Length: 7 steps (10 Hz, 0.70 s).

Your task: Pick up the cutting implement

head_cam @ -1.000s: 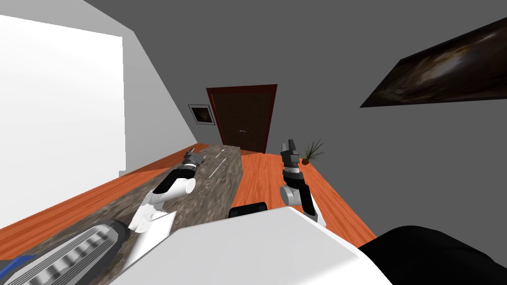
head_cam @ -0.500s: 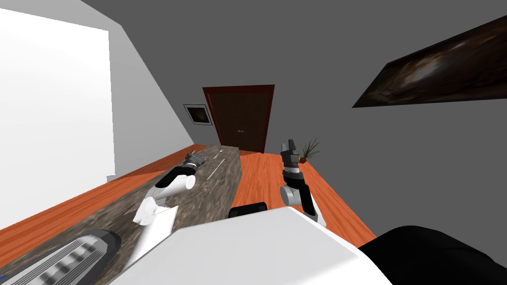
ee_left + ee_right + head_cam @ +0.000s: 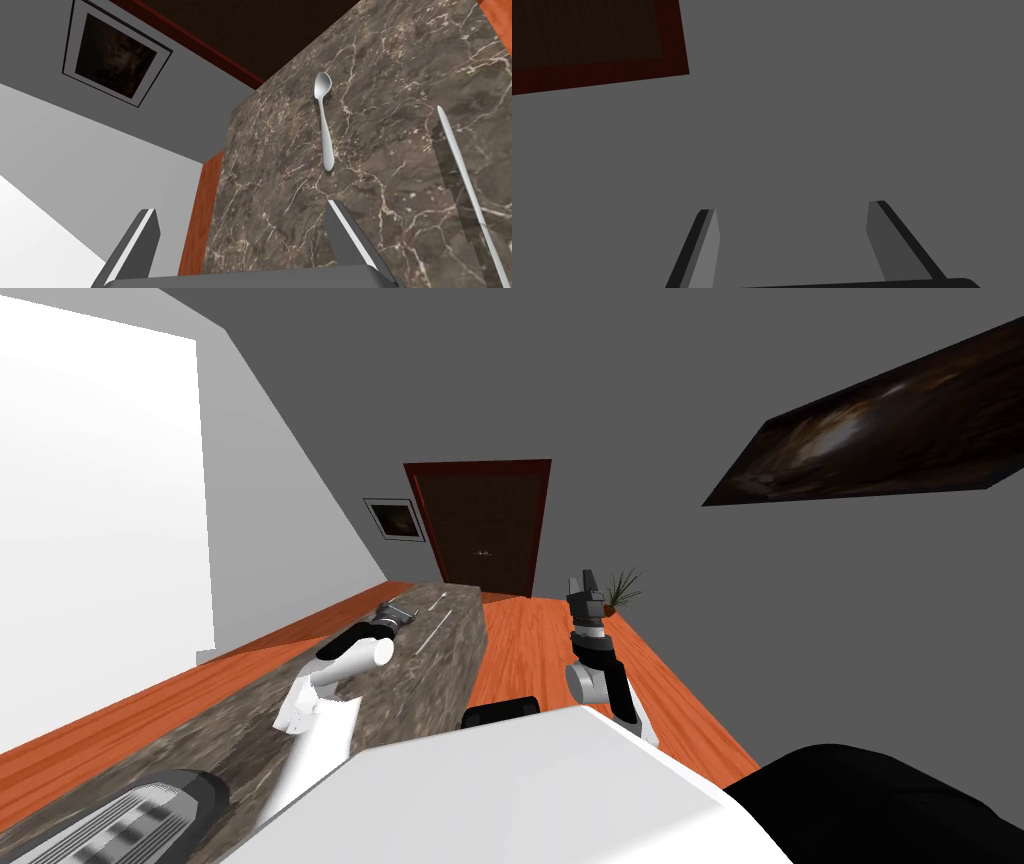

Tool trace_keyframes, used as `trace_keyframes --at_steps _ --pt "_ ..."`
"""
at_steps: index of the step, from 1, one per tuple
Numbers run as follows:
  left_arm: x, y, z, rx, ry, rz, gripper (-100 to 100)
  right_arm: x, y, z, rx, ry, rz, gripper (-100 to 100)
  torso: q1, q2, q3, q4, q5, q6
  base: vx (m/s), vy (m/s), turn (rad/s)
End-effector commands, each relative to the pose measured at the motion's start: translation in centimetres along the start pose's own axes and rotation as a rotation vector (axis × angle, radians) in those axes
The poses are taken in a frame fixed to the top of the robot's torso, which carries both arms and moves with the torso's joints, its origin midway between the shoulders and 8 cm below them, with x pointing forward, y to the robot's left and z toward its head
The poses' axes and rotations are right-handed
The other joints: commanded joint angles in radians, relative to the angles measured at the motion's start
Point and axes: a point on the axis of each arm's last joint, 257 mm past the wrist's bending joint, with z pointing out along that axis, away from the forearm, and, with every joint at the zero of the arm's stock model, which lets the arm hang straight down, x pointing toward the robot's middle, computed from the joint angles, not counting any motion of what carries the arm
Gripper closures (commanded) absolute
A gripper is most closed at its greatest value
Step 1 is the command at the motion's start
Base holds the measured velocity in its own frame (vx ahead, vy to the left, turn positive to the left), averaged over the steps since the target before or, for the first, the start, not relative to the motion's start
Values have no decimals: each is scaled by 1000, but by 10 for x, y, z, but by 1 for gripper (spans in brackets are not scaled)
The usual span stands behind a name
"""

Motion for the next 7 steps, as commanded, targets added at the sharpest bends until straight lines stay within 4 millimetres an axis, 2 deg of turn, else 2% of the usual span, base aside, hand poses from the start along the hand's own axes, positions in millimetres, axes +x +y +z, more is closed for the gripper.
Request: trace_keyframes --at_steps 1,7 --pt "-9 9 6 -41 -34 -57 -100 0 0 0 0 0 0 0 0 0 0 0 0 0 14 15 -55" --pt "-38 48 11 -192 -148 -203 -100 0 0 0 0 0 0 0 0 0 0 0 0 0 19 12 -45"
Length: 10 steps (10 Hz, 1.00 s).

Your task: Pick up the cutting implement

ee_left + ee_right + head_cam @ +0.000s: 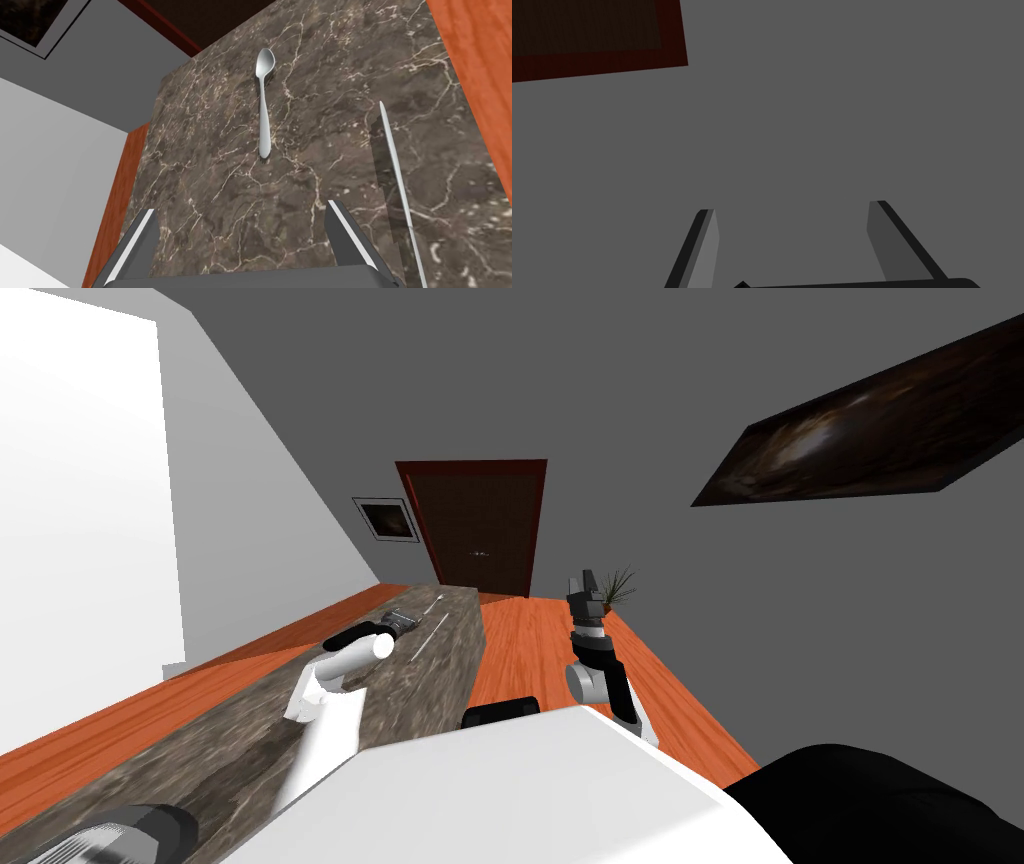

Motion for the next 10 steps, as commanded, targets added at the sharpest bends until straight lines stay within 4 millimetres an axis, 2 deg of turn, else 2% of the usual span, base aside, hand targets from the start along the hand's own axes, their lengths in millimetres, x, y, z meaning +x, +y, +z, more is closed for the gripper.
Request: trace_keyframes --at_steps 1,10 --pt "-8 9 3 -41 -32 -26 -100 0 0 0 0 0 0 0 0 0 0 0 0 0 15 11 -37" --pt "-44 64 6 -257 -184 -237 -100 0 0 0 0 0 0 0 0 0 0 0 0 0 21 11 -36"
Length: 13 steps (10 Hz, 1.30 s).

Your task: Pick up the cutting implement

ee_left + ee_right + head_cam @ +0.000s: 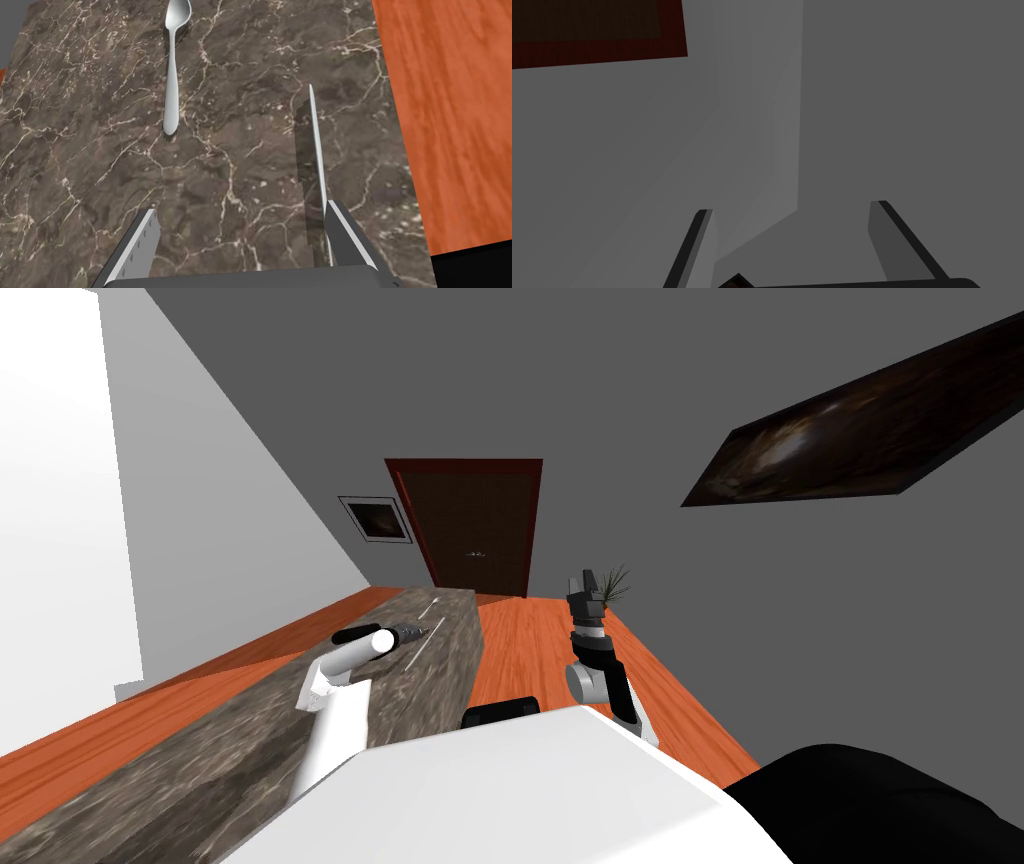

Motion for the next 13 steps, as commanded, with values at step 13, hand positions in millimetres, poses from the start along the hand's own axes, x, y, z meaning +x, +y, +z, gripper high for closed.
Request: trace_keyframes --at_steps 13 --pt "-36 52 -1 -237 -161 -204 -100 0 0 0 0 0 0 0 0 1 0 0 0 0 19 10 -29"
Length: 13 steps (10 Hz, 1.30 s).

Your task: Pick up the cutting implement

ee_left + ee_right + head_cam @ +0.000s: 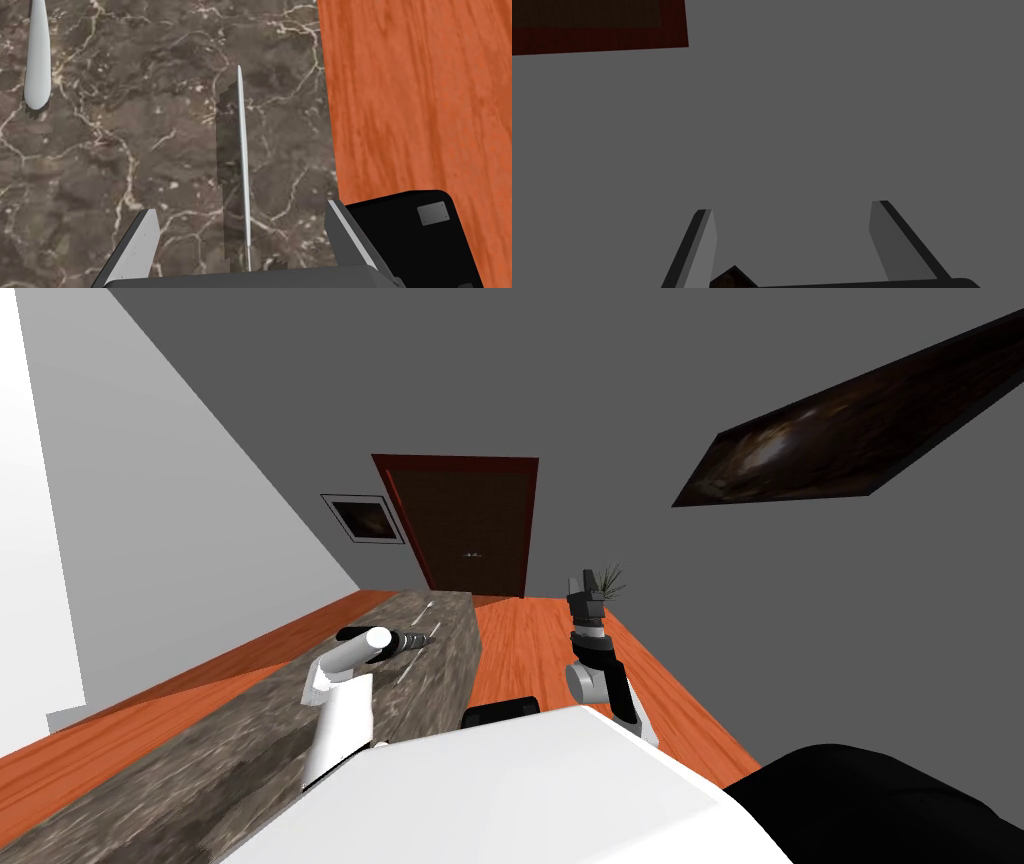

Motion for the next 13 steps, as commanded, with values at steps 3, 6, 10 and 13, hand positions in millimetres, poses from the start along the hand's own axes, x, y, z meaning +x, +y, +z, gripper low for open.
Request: trace_keyframes --at_steps 3,6,10,13 --pt "-12 -22 5 15 -2 -20 -100 0 0 0 0 0 0 0 -2 0 0 0 0 0 6 -29 -82" --pt "-25 -45 8 30 -2 -42 -100 0 0 0 0 0 0 0 -4 0 0 0 -1 0 8 -54 -95" --pt "-23 -41 7 29 -1 -40 100 0 0 0 0 0 0 0 -1 1 0 0 0 1 0 -5 -2" --pt "-24 -40 7 27 -1 -45 0 0 0 0 0 0 0 0 0 0 0 0 -1 1 0 0 0"
